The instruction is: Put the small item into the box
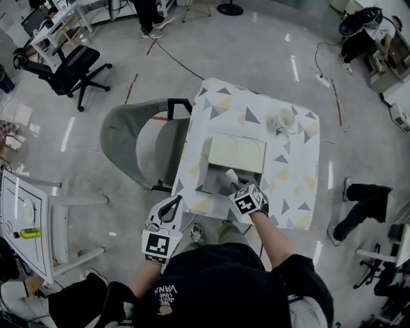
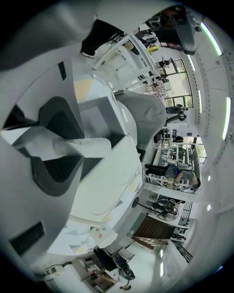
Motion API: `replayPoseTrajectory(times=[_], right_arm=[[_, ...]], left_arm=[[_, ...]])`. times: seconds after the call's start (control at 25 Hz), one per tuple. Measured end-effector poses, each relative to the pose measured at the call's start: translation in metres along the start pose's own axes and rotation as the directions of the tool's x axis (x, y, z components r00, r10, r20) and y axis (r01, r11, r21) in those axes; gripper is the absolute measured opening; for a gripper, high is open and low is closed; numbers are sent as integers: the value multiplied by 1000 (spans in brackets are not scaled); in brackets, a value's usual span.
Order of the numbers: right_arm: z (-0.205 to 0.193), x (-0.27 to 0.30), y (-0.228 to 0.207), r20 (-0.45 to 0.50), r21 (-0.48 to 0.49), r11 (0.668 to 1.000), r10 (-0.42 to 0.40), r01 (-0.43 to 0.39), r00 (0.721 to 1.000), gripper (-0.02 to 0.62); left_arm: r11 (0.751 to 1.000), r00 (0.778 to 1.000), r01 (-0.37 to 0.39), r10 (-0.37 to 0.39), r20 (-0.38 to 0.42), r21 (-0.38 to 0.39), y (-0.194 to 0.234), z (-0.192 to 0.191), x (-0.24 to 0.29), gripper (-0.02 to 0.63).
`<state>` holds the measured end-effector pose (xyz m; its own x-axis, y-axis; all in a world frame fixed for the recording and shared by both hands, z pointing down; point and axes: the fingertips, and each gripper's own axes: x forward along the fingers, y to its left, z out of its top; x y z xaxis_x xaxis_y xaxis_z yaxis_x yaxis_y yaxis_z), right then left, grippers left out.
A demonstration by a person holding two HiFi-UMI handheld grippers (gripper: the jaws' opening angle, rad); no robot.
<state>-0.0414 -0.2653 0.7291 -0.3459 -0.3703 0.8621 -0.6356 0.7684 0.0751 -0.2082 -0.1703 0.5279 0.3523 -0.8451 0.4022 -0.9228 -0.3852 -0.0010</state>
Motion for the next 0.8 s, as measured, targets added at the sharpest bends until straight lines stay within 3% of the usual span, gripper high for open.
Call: replayPoseTrajectory(times=[0.32,0.8], right_arm=[[1,22,4,-80,-76,995,55,-61,995,114],[-8,46,3,-206,-97,988,95,-117,974,115]], left_arm=[[998,998,-55,55,-13,-33,7,-5,-3,6],[993,994,-108,106,-30,-54,13,-8,-4,6]])
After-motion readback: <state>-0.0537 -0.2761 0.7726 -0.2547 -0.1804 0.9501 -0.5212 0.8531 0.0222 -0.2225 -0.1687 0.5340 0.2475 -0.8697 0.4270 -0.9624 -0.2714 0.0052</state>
